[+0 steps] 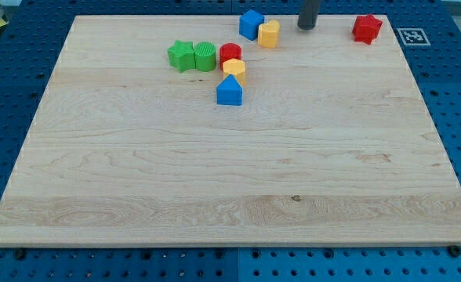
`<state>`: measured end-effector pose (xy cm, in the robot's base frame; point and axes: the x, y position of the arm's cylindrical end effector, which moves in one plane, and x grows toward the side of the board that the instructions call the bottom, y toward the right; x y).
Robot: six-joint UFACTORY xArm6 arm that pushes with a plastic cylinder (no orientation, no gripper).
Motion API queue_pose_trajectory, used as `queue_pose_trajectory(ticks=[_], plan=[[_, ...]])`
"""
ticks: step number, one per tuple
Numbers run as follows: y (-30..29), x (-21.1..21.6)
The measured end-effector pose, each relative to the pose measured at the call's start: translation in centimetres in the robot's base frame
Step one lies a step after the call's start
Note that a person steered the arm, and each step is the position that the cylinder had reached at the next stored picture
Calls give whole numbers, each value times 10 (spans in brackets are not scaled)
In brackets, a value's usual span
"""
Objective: Move the blue cube towards the blue triangle
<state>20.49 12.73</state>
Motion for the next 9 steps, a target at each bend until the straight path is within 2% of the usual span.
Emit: queue_pose_trajectory(ticks=[1,2,5,6,8,9], plan=[[-25,-12],[-82,-12],[-64,11],[-87,-12],[-138,-8],[-140,-8]])
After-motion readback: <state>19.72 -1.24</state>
